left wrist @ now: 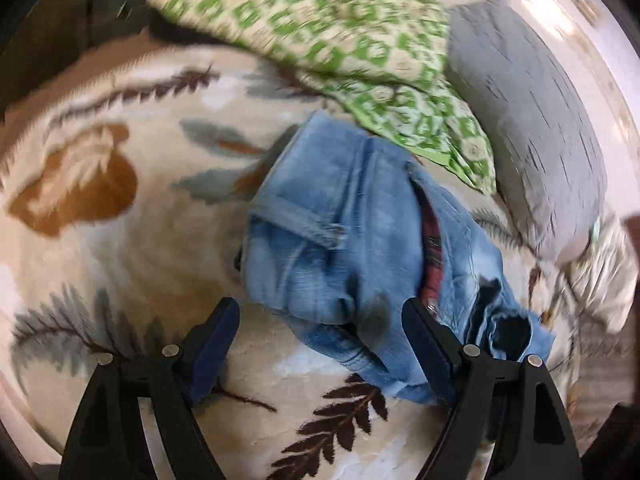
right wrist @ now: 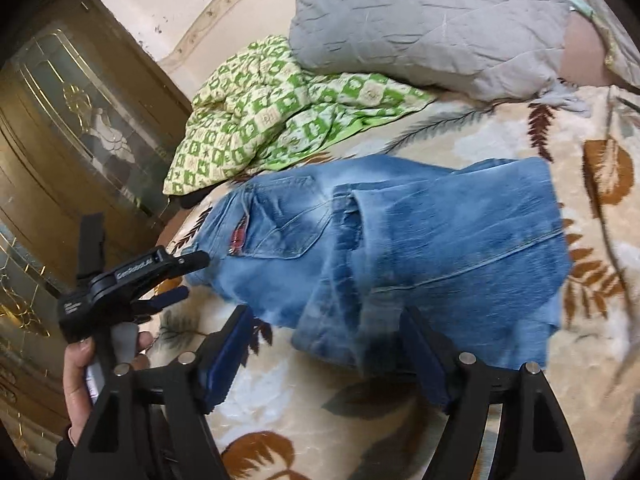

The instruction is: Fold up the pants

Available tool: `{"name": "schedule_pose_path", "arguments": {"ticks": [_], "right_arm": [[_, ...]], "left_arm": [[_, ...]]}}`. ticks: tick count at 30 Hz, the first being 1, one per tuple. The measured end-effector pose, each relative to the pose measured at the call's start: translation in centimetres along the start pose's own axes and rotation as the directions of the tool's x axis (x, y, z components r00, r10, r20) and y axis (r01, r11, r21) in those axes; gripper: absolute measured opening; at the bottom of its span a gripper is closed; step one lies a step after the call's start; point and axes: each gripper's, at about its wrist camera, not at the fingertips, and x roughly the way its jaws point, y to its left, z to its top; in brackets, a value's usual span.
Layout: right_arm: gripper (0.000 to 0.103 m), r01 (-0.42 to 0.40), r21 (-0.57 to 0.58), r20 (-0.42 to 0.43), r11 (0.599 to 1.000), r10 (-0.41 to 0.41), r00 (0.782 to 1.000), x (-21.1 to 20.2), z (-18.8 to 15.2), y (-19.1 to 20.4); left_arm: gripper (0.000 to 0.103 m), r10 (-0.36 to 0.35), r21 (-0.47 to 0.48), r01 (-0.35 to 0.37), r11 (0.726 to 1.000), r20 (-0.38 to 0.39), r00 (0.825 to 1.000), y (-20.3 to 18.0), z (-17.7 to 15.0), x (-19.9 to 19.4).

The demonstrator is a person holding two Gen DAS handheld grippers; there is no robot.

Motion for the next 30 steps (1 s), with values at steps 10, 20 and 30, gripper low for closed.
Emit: {"name": "schedule_pose_path", "arguments": {"ticks": [10,20,30], "right_arm": [[0.078,-0.046,-0.009,-0.030,0.999,0.046,0.998,0.5,-0.3,0.2],[0.078,-0.075,-0.008,-0.094,0.997,0.074,0.993,2.6,2.9,1.2],[0.078,-0.113,0.026,-0.101,0.993,0.115,0.988,3.6,2.3,0.1]], "left_arm": [[0.082,-0.082,-0.203,0.071,0.977,-0.045,0.996,2.3,1.3,2.9],[0.048,-0.055,-0.239,0.047,0.970,-0.024,0.998,3.1,1.6,2.9],[0.036,0.018,-0.198,-0.011,0.980,0.033,0.999,1.5,1.5,1.8]]}}
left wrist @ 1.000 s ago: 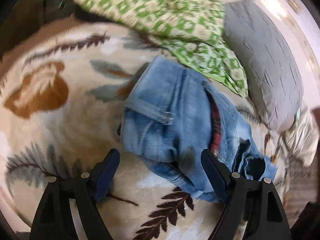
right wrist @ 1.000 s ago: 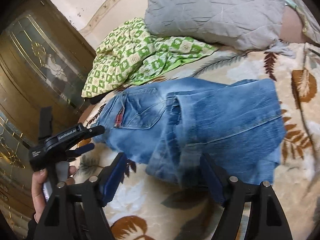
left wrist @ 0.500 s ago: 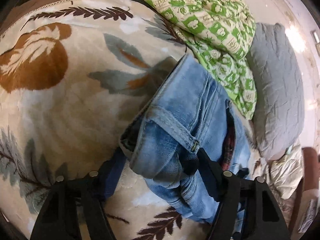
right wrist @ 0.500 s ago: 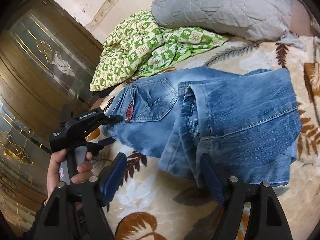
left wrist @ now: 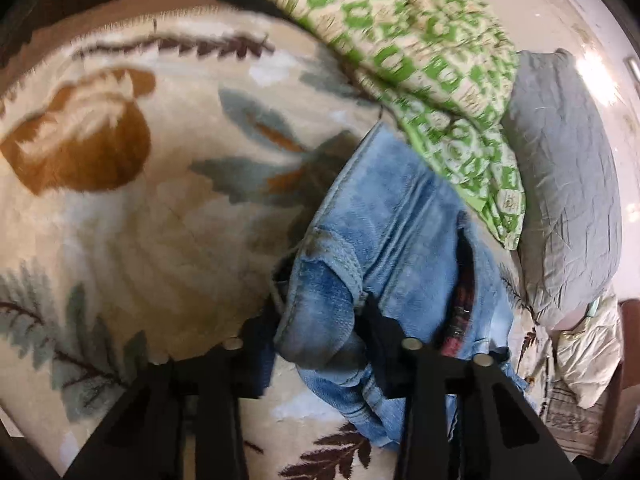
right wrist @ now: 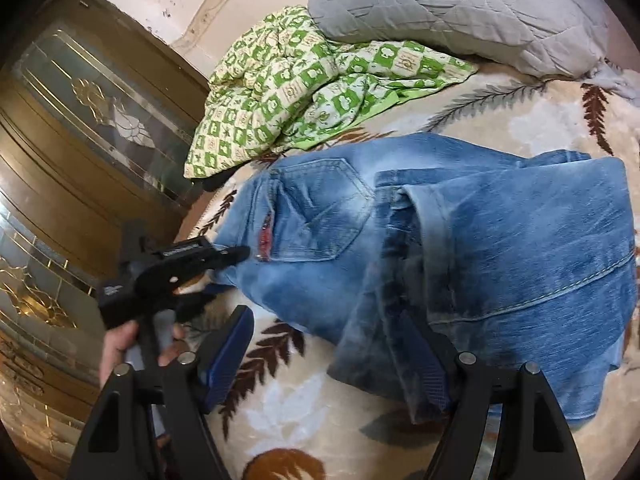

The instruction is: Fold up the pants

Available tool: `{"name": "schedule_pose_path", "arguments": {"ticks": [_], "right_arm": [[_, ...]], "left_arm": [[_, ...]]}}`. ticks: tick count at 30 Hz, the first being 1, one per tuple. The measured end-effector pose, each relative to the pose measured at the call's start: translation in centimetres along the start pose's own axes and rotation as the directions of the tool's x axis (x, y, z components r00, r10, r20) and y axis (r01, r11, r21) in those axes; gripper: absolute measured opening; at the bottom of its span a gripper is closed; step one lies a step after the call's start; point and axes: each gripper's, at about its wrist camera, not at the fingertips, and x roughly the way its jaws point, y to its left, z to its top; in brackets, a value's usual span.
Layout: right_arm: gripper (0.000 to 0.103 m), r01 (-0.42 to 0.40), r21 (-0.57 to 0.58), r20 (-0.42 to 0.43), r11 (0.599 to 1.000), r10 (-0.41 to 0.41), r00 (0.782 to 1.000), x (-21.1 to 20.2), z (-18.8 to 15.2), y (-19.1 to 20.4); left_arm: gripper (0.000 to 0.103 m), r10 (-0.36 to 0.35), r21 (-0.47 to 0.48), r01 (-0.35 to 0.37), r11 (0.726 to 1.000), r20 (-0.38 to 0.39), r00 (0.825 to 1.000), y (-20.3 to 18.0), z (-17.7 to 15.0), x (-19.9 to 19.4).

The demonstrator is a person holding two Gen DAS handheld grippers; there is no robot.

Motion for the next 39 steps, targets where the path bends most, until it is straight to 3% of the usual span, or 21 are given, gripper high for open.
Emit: {"name": "schedule_pose_path", "arguments": {"ticks": [2,5,8,10,13,15,18,25,30,33,37,39], "right_arm": [[0.078,-0.025,0.028,0.010,0.999,0.025,1.000,-0.3,0.2,-0.7],[0.078,0.002,0.041,0.014,0.999,-0.003,1.000,-0.5,0.4,-1.1],[0.078,0.035,0.025,0.036,0.999,-0.036,0.999,-1.7,0.8,-0.2],[0.078,0.124,0.008,0.059,0.992,-0.124,0.991,-2.4,1.1,0.5],[0.078,0.193,-0.009,0.093,0.981,-0.191,0.977,-3.0,1.1,0.8],[0.078,0.235,-0.010,0.095,0.972,-0.233,0.968,-3.0,1.0,0.5],[0.078,0.224,0.008,0.077,0.974,-0.224,0.971,-3.0,0.9,-0.5],[0.078,0.190,0.044,0.036,0.981,-0.192,0.981,-2.3,0.9,-2.2],[0.078,0.155,0.099,-0.016,0.983,-0.154,0.988,-1.4,0.4,-3.7],[0.078,0.119,0.111,0.059,0.987,-0.126,0.990,-4.8,1.1,-3.8],[0.078,0.122,0.137,0.125,0.983,-0.140,0.982,-10.2,0.9,-5.0],[0.078,0.112,0.171,0.155,0.979,-0.139,0.978,-12.3,0.6,-6.3]], "left_arm": [[0.035,0.028,0.088,-0.035,0.996,0.078,0.997,-1.8,-0.5,-1.6],[0.035,0.095,0.234,-0.131,0.963,0.156,0.983,-4.9,-1.2,-2.3],[0.035,0.102,0.246,-0.141,0.959,0.164,0.981,-5.1,-1.3,-2.5],[0.035,0.107,0.254,-0.148,0.956,0.170,0.980,-5.2,-1.3,-2.5],[0.034,0.122,0.283,-0.175,0.943,0.194,0.973,-5.7,-1.8,-2.8],[0.032,0.108,0.298,-0.173,0.939,0.223,0.969,-6.0,-2.2,-3.4],[0.031,0.100,0.367,-0.202,0.908,0.279,0.955,-7.4,-3.2,-4.3],[0.029,-0.031,0.485,-0.164,0.859,0.369,0.929,-10.9,-5.0,-7.7],[0.028,-0.126,0.597,-0.168,0.785,0.418,0.899,-13.9,-7.2,-9.9],[0.028,-0.198,0.666,-0.170,0.726,0.440,0.876,-15.7,-8.9,-11.3],[0.028,-0.290,0.792,-0.202,0.577,0.429,0.855,-19.4,-12.5,-12.5],[0.027,-0.329,0.845,-0.219,0.488,0.410,0.850,-21.0,-15.1,-12.5]]}}
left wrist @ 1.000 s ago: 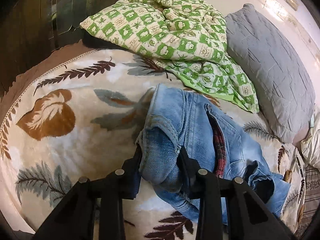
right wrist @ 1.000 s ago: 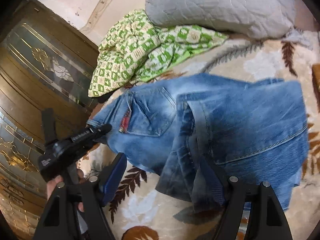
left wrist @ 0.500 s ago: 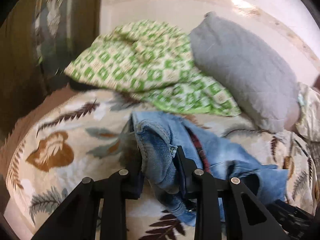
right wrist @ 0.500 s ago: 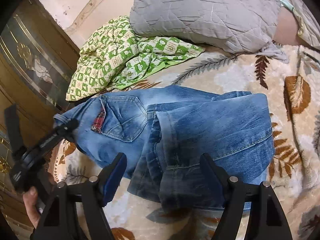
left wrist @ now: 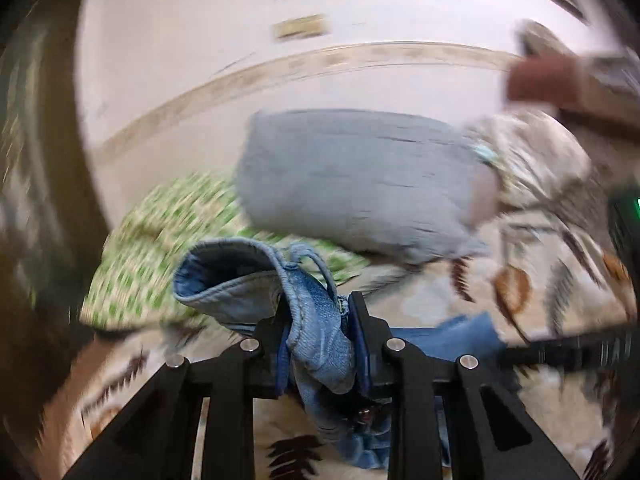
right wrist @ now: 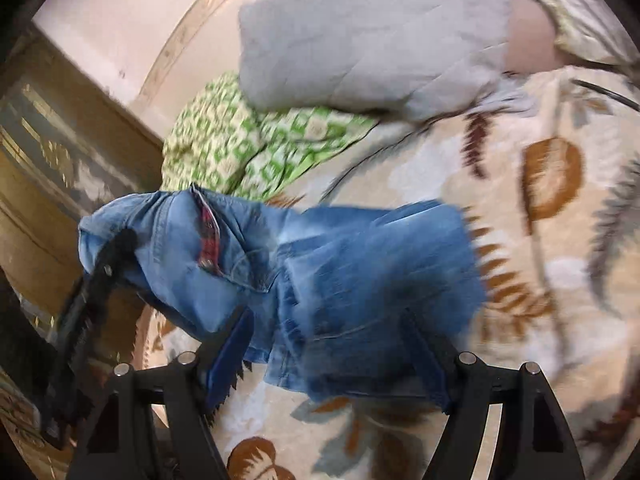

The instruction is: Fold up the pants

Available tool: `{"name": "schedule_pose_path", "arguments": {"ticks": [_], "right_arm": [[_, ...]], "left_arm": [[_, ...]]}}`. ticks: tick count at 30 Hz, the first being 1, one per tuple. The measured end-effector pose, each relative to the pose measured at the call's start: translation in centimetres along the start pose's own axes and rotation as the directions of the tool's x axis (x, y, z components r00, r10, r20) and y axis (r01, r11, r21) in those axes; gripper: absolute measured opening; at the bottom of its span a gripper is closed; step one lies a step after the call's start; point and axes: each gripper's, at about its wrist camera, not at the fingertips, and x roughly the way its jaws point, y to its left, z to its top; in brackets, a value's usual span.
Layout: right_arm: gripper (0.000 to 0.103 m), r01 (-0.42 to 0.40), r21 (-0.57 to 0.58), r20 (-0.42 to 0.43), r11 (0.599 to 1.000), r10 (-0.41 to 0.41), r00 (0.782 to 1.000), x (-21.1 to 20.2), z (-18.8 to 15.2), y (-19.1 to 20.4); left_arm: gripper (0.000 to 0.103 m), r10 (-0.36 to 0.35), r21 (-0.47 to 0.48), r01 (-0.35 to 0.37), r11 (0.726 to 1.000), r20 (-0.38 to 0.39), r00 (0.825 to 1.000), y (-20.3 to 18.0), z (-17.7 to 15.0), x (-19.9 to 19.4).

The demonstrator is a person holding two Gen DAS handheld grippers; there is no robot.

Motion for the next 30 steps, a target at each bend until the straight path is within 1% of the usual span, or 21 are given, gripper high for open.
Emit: {"name": "schedule_pose_path", "arguments": {"ticks": [2,5,7,9,11,12,14,16,17,18,19,20,21,22,23,25,26,27,28,29,30], "right_arm": [[0.078,0.002,0.026,0.025,1.000,-0.003,1.000,-1.1,0.5,-1.2],[0.079,-0.010,0.072,0.058,0.997,0.006,0.998,-1.8,1.6,-2.6],[0.079,-0.032,0.098,0.071,0.995,0.025,0.997,-1.9,2.1,-3.3],[0.078,-0.057,0.098,0.069,0.994,0.050,0.996,-1.8,2.5,-3.7],[0.078,-0.077,0.094,0.067,0.993,0.071,0.995,-1.5,3.0,-3.8],[0.078,-0.096,0.089,0.057,0.991,0.092,0.994,-1.1,3.4,-3.8],[0.078,-0.131,0.072,0.021,0.989,0.129,0.991,-0.1,3.6,-3.6],[0.078,-0.110,0.038,-0.011,0.993,0.111,0.994,1.2,3.8,-3.0],[0.078,-0.082,0.010,-0.023,0.997,0.083,0.996,1.8,3.9,-2.6],[0.078,-0.049,-0.019,-0.022,0.999,0.048,0.999,2.0,3.9,-2.1],[0.078,-0.026,-0.033,-0.010,0.999,0.026,1.000,1.9,3.9,-1.9],[0.078,-0.034,-0.035,0.005,0.999,0.034,0.999,1.5,4.0,-1.7],[0.078,-0.048,-0.038,0.015,0.998,0.049,0.999,1.1,4.1,-1.6],[0.078,-0.059,-0.046,0.034,0.997,0.061,0.998,0.5,4.1,-1.4],[0.078,-0.060,-0.057,0.051,0.997,0.063,0.997,0.1,4.1,-1.2],[0.078,-0.061,-0.066,0.056,0.996,0.064,0.996,0.1,4.0,-1.2],[0.078,-0.063,-0.058,0.044,0.996,0.066,0.997,0.3,4.0,-1.5],[0.078,-0.067,-0.037,0.024,0.997,0.068,0.997,1.0,3.8,-2.0],[0.078,-0.069,-0.019,0.010,0.997,0.069,0.998,1.5,3.8,-2.3],[0.078,-0.069,0.001,-0.005,0.998,0.069,0.998,2.0,3.7,-2.8],[0.078,-0.062,0.027,-0.020,0.998,0.062,0.998,2.7,3.5,-3.4]], "left_arm": [[0.027,-0.057,0.114,0.058,0.992,-0.005,0.998,-3.4,-0.2,0.0],[0.026,-0.144,0.231,0.148,0.962,-0.036,0.989,-7.3,-1.5,0.5],[0.025,-0.196,0.252,0.205,0.946,-0.063,0.979,-8.9,-2.5,1.1],[0.025,-0.259,0.226,0.278,0.934,-0.112,0.959,-9.7,-3.5,2.3],[0.026,-0.328,0.189,0.354,0.916,-0.157,0.932,-10.3,-4.2,3.3],[0.028,-0.355,0.172,0.384,0.907,-0.178,0.918,-10.6,-4.5,3.6],[0.029,-0.399,0.137,0.431,0.892,-0.210,0.892,-10.7,-4.8,3.9],[0.034,-0.434,0.124,0.470,0.874,-0.236,0.870,-10.7,-5.0,3.7],[0.041,-0.447,0.118,0.483,0.867,-0.240,0.862,-10.5,-4.9,3.5],[0.055,-0.475,0.105,0.511,0.853,-0.247,0.844,-10.3,-4.9,3.1],[0.061,-0.521,0.085,0.556,0.827,-0.259,0.814,-10.0,-4.7,2.6],[0.067,-0.550,0.074,0.584,0.809,-0.257,0.795,-9.6,-4.5,2.2],[0.067,-0.572,0.069,0.603,0.795,-0.245,0.783,-9.3,-4.3,1.5],[0.067,-0.582,0.064,0.609,0.791,-0.229,0.780,-8.9,-4.0,1.0],[0.067,-0.579,0.053,0.603,0.796,-0.223,0.784,-8.5,-3.6,0.8],[0.068,-0.556,0.007,0.572,0.820,-0.225,0.800,-7.4,-3.1,1.2],[0.070,-0.526,-0.027,0.534,0.845,-0.229,0.819,-6.3,-2.9,1.9],[0.074,-0.490,-0.050,0.493,0.869,-0.234,0.840,-5.5,-2.9,2.3],[0.074,-0.433,-0.067,0.431,0.900,-0.241,0.868,-4.6,-3.0,2.8],[0.074,-0.379,-0.077,0.372,0.925,-0.249,0.891,-4.0,-3.1,3.3],[0.074,-0.328,-0.082,0.318,0.945,-0.259,0.908,-3.5,-3.2,3.6]]}}
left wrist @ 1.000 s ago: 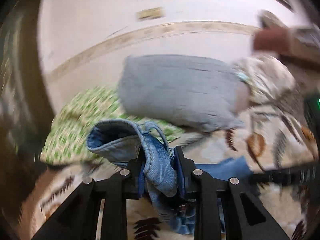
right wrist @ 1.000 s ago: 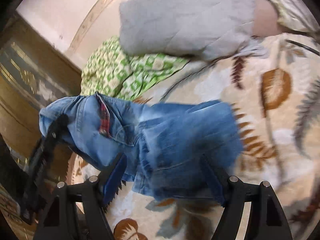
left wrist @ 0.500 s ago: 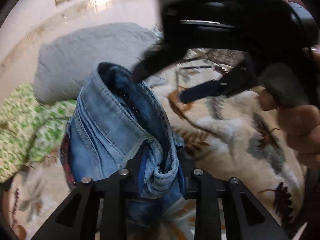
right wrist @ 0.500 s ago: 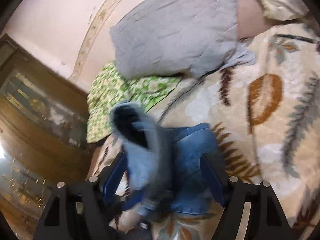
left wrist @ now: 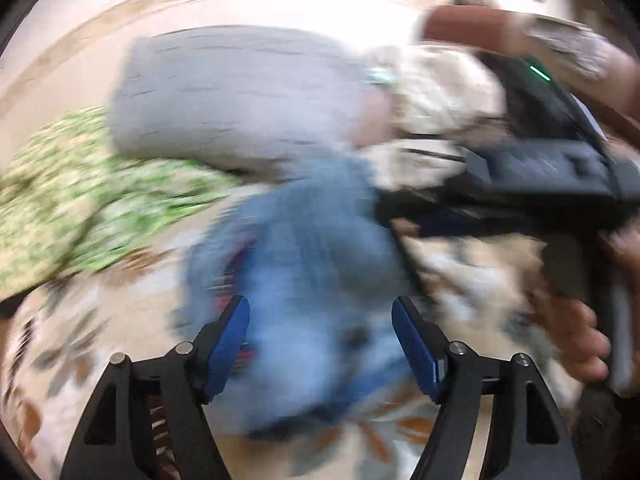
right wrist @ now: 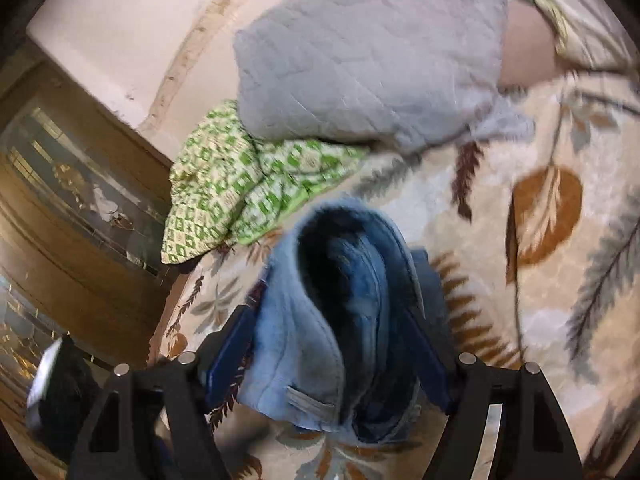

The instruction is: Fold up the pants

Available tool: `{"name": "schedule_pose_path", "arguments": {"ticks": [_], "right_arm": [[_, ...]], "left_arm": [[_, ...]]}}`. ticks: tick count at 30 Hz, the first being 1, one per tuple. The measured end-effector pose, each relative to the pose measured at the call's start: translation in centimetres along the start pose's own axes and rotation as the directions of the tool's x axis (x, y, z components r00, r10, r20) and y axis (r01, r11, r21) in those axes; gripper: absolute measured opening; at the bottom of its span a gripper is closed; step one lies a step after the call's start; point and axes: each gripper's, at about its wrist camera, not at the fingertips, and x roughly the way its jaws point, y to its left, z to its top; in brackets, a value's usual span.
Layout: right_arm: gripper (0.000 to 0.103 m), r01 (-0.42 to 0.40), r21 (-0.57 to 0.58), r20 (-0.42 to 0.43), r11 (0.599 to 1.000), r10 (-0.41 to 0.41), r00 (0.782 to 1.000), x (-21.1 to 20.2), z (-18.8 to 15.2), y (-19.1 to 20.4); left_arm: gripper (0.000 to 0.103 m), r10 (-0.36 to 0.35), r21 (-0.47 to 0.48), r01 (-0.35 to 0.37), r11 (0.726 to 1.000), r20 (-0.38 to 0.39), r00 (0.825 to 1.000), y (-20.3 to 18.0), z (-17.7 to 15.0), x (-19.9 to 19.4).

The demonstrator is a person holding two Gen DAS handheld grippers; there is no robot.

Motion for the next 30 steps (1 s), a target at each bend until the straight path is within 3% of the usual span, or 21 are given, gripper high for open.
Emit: {"name": "schedule_pose_path", "arguments": {"ticks": [2,5,11,14,18,20,21,27,30], "right_arm": [[0.076,-0.006,0.019,-0.018,1.000,0.006,1.000,0.8,-0.4,-0.6],[0.067,0.016,-0.018,-0.057,1.000,-0.017,0.998,2.2,-1.2,0.0],[0.045,0.094,-0.049,-0.083,0.994,-0.098,0.992,4.4,-3.1,0.4],[0.040,0.118,-0.060,-0.084,0.991,-0.123,0.989,4.8,-3.3,0.2],[0.031,0.125,-0.019,-0.095,0.992,-0.126,0.987,4.3,-3.3,-0.2],[0.015,0.146,-0.012,-0.088,0.989,-0.147,0.985,3.3,-3.3,0.2],[0.012,0.155,0.000,-0.091,0.988,-0.154,0.984,3.0,-3.4,0.2],[0.011,0.236,0.007,-0.142,0.972,-0.232,0.962,5.4,-4.2,-1.1],[0.012,0.212,0.066,-0.142,0.975,-0.201,0.969,5.0,-4.5,-2.0]], "left_arm": [[0.074,0.121,-0.022,-0.122,0.992,-0.042,0.992,1.0,0.0,0.8],[0.074,0.273,-0.016,-0.274,0.962,-0.061,0.960,1.5,0.1,1.4],[0.075,0.382,-0.012,-0.383,0.924,-0.067,0.922,2.1,0.0,1.0],[0.082,0.393,-0.003,-0.394,0.919,-0.068,0.917,1.9,-0.3,1.7],[0.083,0.411,0.001,-0.413,0.911,-0.082,0.908,2.1,-0.2,2.3],[0.084,0.422,0.001,-0.423,0.906,-0.075,0.903,2.4,-0.1,2.3],[0.085,0.421,-0.002,-0.423,0.906,-0.078,0.904,2.5,-0.1,2.4],[0.085,0.409,0.001,-0.412,0.911,-0.113,0.905,2.3,-0.5,3.3],[0.085,0.408,-0.012,-0.410,0.912,-0.092,0.908,2.2,-0.5,2.8]]}}
